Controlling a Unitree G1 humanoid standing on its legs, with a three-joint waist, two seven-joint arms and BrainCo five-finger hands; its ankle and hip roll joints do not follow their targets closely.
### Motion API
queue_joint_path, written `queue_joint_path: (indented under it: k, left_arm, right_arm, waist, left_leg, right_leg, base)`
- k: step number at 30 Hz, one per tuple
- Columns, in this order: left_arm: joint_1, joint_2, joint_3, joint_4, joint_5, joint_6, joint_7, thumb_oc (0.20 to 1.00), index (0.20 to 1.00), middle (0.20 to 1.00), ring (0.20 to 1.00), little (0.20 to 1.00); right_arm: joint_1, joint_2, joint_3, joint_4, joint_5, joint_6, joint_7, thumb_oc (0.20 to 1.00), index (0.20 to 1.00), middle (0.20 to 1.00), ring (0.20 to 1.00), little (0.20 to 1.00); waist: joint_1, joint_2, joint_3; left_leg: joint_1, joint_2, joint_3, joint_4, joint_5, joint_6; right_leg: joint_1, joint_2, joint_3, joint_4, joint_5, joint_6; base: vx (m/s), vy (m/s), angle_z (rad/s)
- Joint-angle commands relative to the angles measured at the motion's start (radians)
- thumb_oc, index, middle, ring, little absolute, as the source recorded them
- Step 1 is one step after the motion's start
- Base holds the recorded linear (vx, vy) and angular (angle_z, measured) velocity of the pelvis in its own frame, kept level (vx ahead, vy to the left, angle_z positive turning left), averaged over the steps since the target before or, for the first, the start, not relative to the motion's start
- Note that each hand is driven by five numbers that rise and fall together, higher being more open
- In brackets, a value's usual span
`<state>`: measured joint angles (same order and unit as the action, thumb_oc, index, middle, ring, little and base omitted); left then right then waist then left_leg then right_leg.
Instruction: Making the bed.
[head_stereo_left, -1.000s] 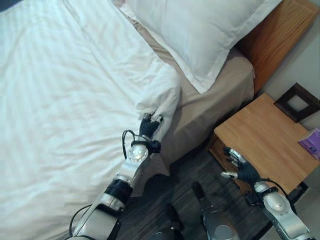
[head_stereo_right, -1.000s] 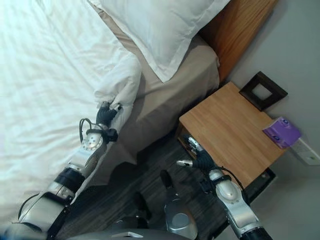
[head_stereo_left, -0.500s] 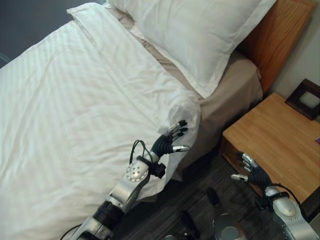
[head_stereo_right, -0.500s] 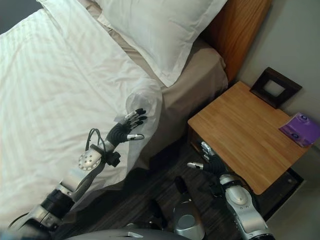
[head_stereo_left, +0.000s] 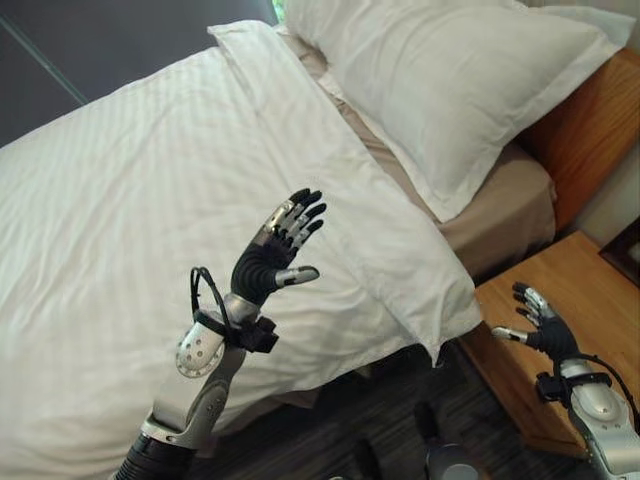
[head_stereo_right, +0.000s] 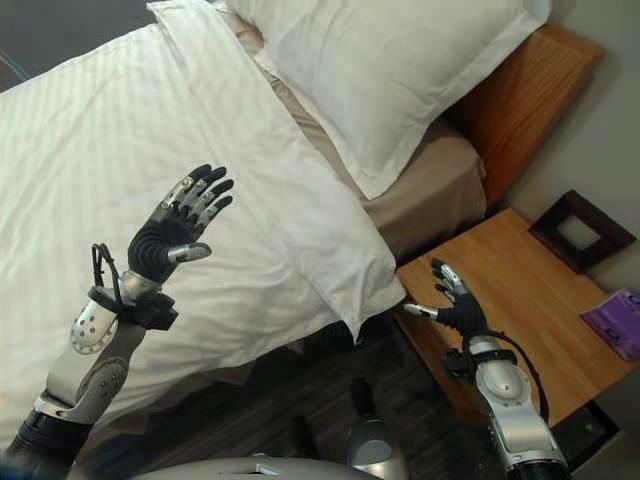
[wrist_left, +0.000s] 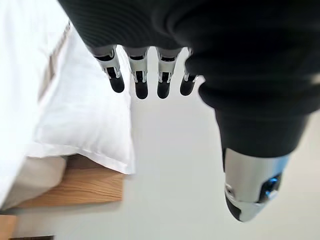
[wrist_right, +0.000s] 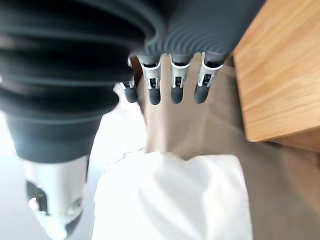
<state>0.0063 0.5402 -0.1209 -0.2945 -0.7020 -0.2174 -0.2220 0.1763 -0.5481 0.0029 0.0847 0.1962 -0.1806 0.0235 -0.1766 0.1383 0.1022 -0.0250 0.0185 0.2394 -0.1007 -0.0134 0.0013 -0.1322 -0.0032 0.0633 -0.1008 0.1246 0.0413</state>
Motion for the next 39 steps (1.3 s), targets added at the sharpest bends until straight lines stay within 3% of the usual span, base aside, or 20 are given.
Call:
queue_joint_path:
  k: [1, 3, 5, 6, 7, 8, 9, 11, 12, 15, 18, 22, 25, 26, 31, 36, 39]
  left_arm:
    - [0.046, -0.039, 0.076, 0.125, -0.057, -0.058, 0.018, 1.000, 1.000, 1.000, 1.000, 1.000]
    - [0.142, -0.111, 0.133, 0.173, -0.099, -0.039, 0.039, 1.000, 1.000, 1.000, 1.000, 1.000]
    - [0.157, -0.126, 0.140, 0.178, -0.115, -0.036, 0.039, 1.000, 1.000, 1.000, 1.000, 1.000]
    - [0.196, -0.145, 0.121, 0.188, -0.124, -0.029, 0.044, 1.000, 1.000, 1.000, 1.000, 1.000]
    - [0.198, -0.147, 0.106, 0.195, -0.129, -0.032, 0.056, 1.000, 1.000, 1.000, 1.000, 1.000]
    - [0.197, -0.148, 0.107, 0.195, -0.129, -0.032, 0.056, 1.000, 1.000, 1.000, 1.000, 1.000]
    - [0.207, -0.149, 0.079, 0.198, -0.136, -0.026, 0.067, 1.000, 1.000, 1.000, 1.000, 1.000]
    - [0.207, -0.143, 0.037, 0.194, -0.146, -0.015, 0.069, 1.000, 1.000, 1.000, 1.000, 1.000]
    - [0.206, -0.143, 0.038, 0.194, -0.146, -0.015, 0.069, 1.000, 1.000, 1.000, 1.000, 1.000]
    - [0.199, -0.129, -0.018, 0.184, -0.146, 0.002, 0.073, 1.000, 1.000, 1.000, 1.000, 1.000]
    - [0.185, -0.115, -0.049, 0.168, -0.134, 0.004, 0.073, 1.000, 1.000, 1.000, 1.000, 1.000]
    - [0.189, -0.115, -0.064, 0.167, -0.148, 0.006, 0.071, 1.000, 1.000, 1.000, 1.000, 1.000]
    - [0.170, -0.082, -0.058, 0.147, -0.144, -0.024, 0.077, 1.000, 1.000, 1.000, 1.000, 1.000]
    - [0.192, -0.086, -0.041, 0.141, -0.163, -0.032, 0.071, 1.000, 1.000, 1.000, 1.000, 1.000]
    - [0.231, -0.120, -0.044, 0.171, -0.177, -0.032, 0.075, 1.000, 1.000, 1.000, 1.000, 1.000]
    - [0.212, -0.147, -0.068, 0.189, -0.176, -0.033, 0.079, 1.000, 1.000, 1.000, 1.000, 1.000]
    - [0.203, -0.163, -0.078, 0.177, -0.156, -0.028, 0.070, 1.000, 1.000, 1.000, 1.000, 1.000]
  right_arm:
    - [-0.036, 0.018, -0.037, -0.023, -0.012, -0.070, -0.024, 1.000, 1.000, 1.000, 1.000, 1.000]
    - [-0.088, -0.011, -0.087, -0.022, -0.079, -0.069, -0.083, 1.000, 1.000, 1.000, 1.000, 1.000]
    - [-0.116, -0.018, -0.099, -0.008, -0.083, -0.074, -0.107, 1.000, 1.000, 1.000, 1.000, 1.000]
    - [-0.226, -0.020, -0.097, 0.036, -0.009, -0.084, -0.145, 1.000, 1.000, 1.000, 1.000, 1.000]
    - [-0.300, -0.011, -0.069, 0.078, 0.101, -0.100, -0.156, 0.570, 0.570, 0.570, 0.570, 0.570]
    - [-0.304, -0.012, -0.067, 0.081, 0.102, -0.102, -0.156, 0.517, 0.517, 0.517, 0.517, 0.517]
    - [-0.381, 0.028, -0.037, 0.147, 0.254, -0.116, -0.155, 0.200, 0.200, 0.200, 0.200, 0.200]
    - [-0.493, 0.085, 0.012, 0.232, 0.449, -0.134, -0.140, 0.200, 0.200, 0.200, 0.200, 0.200]
    - [-0.495, 0.085, 0.013, 0.234, 0.451, -0.135, -0.139, 0.200, 0.200, 0.200, 0.200, 0.200]
    - [-0.618, 0.200, 0.074, 0.336, 0.709, -0.146, -0.108, 0.200, 0.200, 0.200, 0.200, 0.200]
    - [-0.668, 0.241, 0.127, 0.398, 0.778, -0.124, -0.076, 0.200, 0.200, 0.200, 0.200, 0.200]
    - [-0.698, 0.260, 0.148, 0.471, 0.808, -0.105, -0.067, 0.200, 0.200, 0.200, 0.200, 0.200]
    - [-0.803, 0.196, 0.151, 0.649, 0.769, -0.078, -0.069, 0.200, 0.200, 0.200, 0.200, 0.200]
    - [-0.837, 0.139, 0.133, 0.740, 0.721, -0.060, -0.081, 0.200, 0.200, 0.200, 0.200, 0.200]
    - [-0.882, 0.061, -0.002, 0.986, 0.817, -0.062, -0.077, 0.200, 0.200, 0.200, 0.200, 0.200]
    - [-0.821, 0.076, -0.026, 1.014, 0.839, -0.066, -0.068, 0.200, 0.200, 0.200, 0.200, 0.200]
    - [-0.645, 0.158, -0.043, 1.021, 0.827, -0.058, -0.047, 0.200, 0.200, 0.200, 0.200, 0.200]
  waist:
    - [0.018, -0.008, -0.033]
    - [0.051, -0.019, -0.038]
    - [0.060, -0.021, -0.039]
    - [0.090, -0.026, -0.032]
    - [0.102, -0.027, -0.026]
    - [0.101, -0.027, -0.026]
    - [0.125, -0.027, -0.023]
    - [0.147, -0.025, -0.016]
    - [0.148, -0.026, -0.016]
    - [0.178, -0.017, -0.003]
    - [0.196, -0.009, 0.007]
    - [0.212, -0.001, 0.012]
    - [0.248, 0.048, 0.047]
    - [0.270, 0.079, 0.053]
    - [0.295, 0.142, 0.063]
    - [0.280, 0.148, 0.071]
    - [0.241, 0.137, 0.081]
  left_leg:
    - [0.019, -0.044, -0.052, 0.013, -0.029, -0.006]
    - [0.019, -0.046, -0.067, 0.013, -0.027, 0.000]
    - [0.013, -0.047, -0.071, 0.013, -0.025, 0.002]
    - [0.006, -0.050, -0.087, 0.013, -0.020, 0.006]
    - [0.005, -0.052, -0.093, 0.013, -0.020, 0.007]
    - [0.003, -0.052, -0.092, 0.013, -0.018, 0.007]
    - [-0.003, -0.053, -0.096, 0.013, -0.016, 0.008]
    - [-0.003, -0.053, -0.101, 0.013, -0.014, 0.008]
    - [-0.005, -0.053, -0.100, 0.013, -0.012, 0.008]
    - [-0.011, -0.053, -0.100, 0.013, -0.006, 0.005]
    - [-0.020, -0.052, -0.100, 0.013, -0.001, 0.002]
    - [-0.035, -0.053, -0.106, 0.013, 0.006, 0.000]
    - [-0.091, -0.062, -0.121, 0.013, 0.031, -0.006]
    - [-0.117, -0.068, -0.126, 0.013, 0.042, -0.009]
    - [-0.154, -0.072, -0.124, 0.013, 0.054, -0.015]
    - [-0.150, -0.071, -0.114, 0.013, 0.049, -0.017]
    - [-0.137, -0.066, -0.099, 0.013, 0.037, -0.017]
  right_leg:
    - [0.067, 0.043, 0.025, 0.014, -0.127, -0.010]
    - [0.072, 0.041, 0.012, 0.014, -0.132, -0.010]
    - [0.068, 0.041, 0.010, 0.014, -0.132, -0.009]
    - [0.066, 0.039, -0.003, 0.014, -0.134, -0.009]
    - [0.066, 0.037, -0.009, 0.014, -0.133, -0.009]
    - [0.064, 0.037, -0.008, 0.014, -0.131, -0.009]
    - [0.060, 0.036, -0.013, 0.014, -0.131, -0.010]
    - [0.063, 0.036, -0.020, 0.014, -0.133, -0.012]
    - [0.061, 0.036, -0.019, 0.014, -0.132, -0.012]
    - [0.055, 0.038, -0.022, 0.014, -0.131, -0.014]
    - [0.047, 0.039, -0.029, 0.014, -0.130, -0.015]
    - [0.035, 0.039, -0.035, 0.014, -0.128, -0.014]
    - [-0.021, 0.030, -0.047, 0.014, -0.113, -0.008]
    - [-0.046, 0.023, -0.056, 0.014, -0.109, -0.007]
    - [-0.079, 0.017, -0.061, 0.014, -0.109, 0.003]
    - [-0.078, 0.021, -0.052, 0.014, -0.111, 0.006]
    - [-0.069, 0.026, -0.041, 0.014, -0.115, 0.004]
  base:
    - [-0.01, -0.008, 0.04]
    - [0.00, -0.003, 0.05]
    - [-0.01, -0.002, 0.20]
    - [-0.03, 0.004, 0.27]
    - [-0.03, 0.002, 0.20]
    - [-0.03, 0.003, 0.15]
    - [-0.03, -0.008, 0.16]
    - [-0.01, -0.012, 0.19]
    - [-0.01, -0.011, 0.09]
    - [-0.01, -0.008, 0.03]
    - [0.00, -0.013, 0.05]
    - [0.00, -0.025, 0.08]
    - [-0.06, -0.043, 0.11]
    - [-0.01, -0.038, 0.07]
    - [0.05, -0.031, 0.06]
    - [0.05, -0.009, -0.01]
    - [0.06, -0.001, -0.04]
